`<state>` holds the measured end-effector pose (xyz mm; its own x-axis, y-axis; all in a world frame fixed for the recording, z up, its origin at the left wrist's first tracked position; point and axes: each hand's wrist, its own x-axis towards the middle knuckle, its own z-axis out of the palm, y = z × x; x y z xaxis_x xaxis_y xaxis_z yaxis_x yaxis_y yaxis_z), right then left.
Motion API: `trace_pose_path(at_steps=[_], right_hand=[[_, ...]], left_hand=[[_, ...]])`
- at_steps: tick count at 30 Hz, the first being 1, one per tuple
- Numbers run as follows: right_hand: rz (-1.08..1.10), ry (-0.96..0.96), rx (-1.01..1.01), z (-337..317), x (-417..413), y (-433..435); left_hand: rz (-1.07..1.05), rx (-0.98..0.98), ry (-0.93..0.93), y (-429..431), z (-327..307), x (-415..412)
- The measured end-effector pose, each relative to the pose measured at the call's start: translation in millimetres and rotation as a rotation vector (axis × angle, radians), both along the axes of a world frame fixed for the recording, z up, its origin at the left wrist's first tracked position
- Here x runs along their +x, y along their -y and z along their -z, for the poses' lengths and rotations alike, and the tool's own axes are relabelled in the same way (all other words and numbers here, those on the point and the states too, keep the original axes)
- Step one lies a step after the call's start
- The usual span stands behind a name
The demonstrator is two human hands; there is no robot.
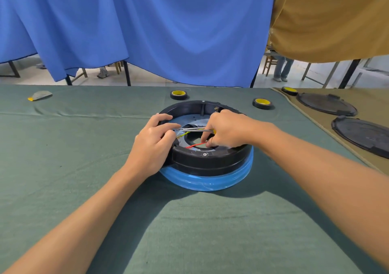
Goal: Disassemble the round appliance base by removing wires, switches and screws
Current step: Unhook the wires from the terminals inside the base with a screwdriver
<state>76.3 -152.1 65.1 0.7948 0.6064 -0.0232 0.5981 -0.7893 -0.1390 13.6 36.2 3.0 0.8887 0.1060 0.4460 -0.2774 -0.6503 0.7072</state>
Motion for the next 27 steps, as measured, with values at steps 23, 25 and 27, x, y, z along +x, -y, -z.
trace_pose_path(at_steps=[23, 25, 27], right_hand=[[0.249, -0.312, 0.95, -70, -23, 95], [0.373, -0.267, 0.869, -55, -22, 112], [0.49, -0.222, 0.764, -35, -22, 128]], left_hand=[[0.004, 0.39, 0.094, 27, -27, -16], [0.012, 0.527, 0.119, 36, -30, -21], [0.011, 0.609, 0.151, 43, -29, -24]])
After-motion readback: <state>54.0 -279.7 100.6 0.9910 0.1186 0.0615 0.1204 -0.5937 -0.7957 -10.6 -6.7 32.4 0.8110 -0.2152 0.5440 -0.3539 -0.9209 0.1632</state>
